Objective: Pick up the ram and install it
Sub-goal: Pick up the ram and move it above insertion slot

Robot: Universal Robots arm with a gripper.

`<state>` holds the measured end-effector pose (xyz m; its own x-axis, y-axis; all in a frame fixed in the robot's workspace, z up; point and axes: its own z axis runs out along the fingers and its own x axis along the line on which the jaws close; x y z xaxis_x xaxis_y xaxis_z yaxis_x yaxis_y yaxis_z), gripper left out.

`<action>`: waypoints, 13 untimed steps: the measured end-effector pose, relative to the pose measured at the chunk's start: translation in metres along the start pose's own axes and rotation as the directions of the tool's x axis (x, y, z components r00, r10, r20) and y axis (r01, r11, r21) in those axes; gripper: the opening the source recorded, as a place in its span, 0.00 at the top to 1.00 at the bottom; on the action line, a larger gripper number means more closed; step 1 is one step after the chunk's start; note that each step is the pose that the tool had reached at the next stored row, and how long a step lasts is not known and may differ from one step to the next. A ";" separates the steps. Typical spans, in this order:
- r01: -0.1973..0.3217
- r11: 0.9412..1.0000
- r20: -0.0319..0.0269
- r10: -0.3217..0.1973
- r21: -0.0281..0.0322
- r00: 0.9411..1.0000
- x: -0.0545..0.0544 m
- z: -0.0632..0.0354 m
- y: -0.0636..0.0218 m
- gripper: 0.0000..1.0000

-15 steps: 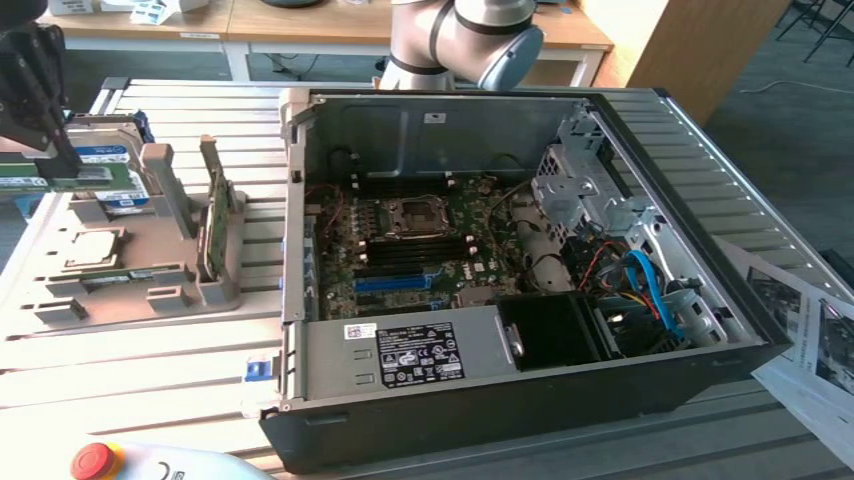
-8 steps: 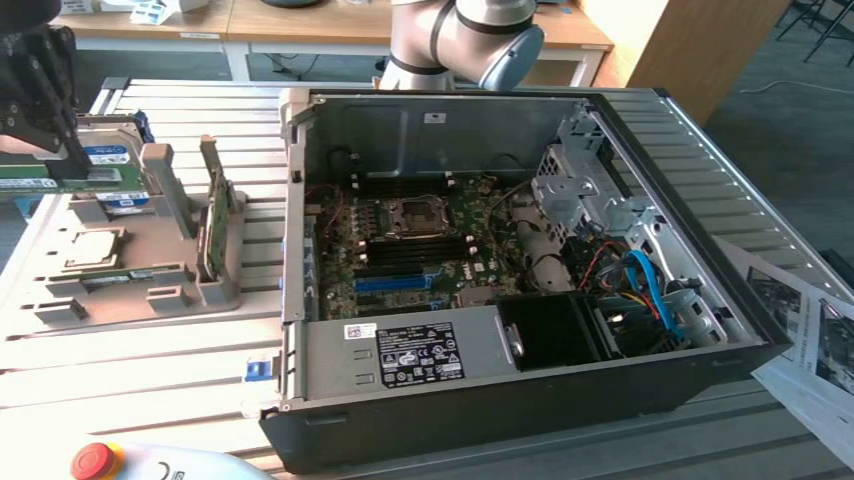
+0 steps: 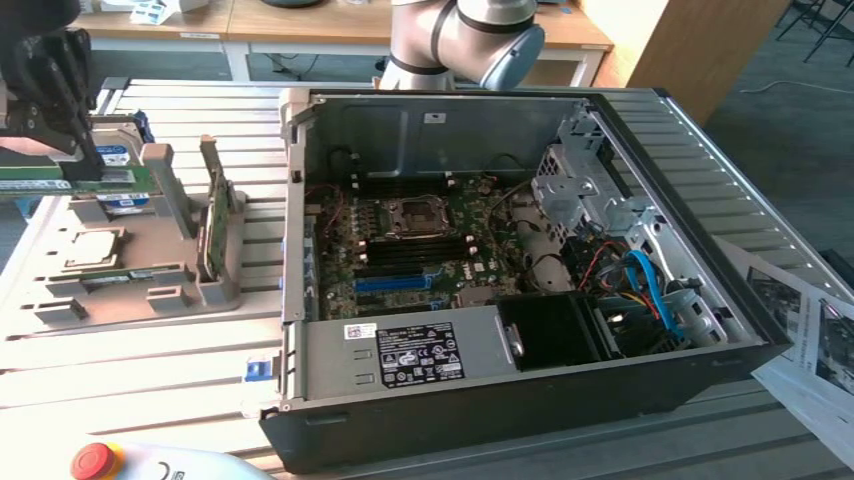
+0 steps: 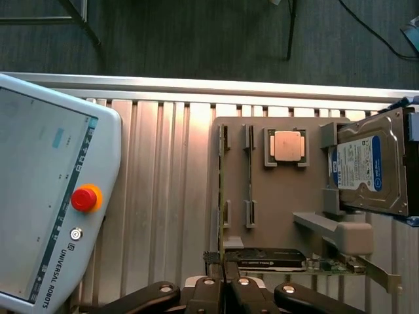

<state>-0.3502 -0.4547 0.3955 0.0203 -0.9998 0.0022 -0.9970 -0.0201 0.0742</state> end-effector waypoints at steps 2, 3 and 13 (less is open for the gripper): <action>0.000 1.000 0.000 0.000 -0.001 1.000 0.001 -0.0003 -0.0035 0.88; 0.000 1.000 0.000 0.000 -0.001 1.000 0.001 -0.0004 -0.0052 0.88; 0.000 1.000 0.000 0.000 -0.006 1.000 0.006 -0.0019 -0.0257 0.88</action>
<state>-0.3242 -0.4606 0.3955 0.0203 -0.9998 0.0021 -0.9966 -0.0200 0.0797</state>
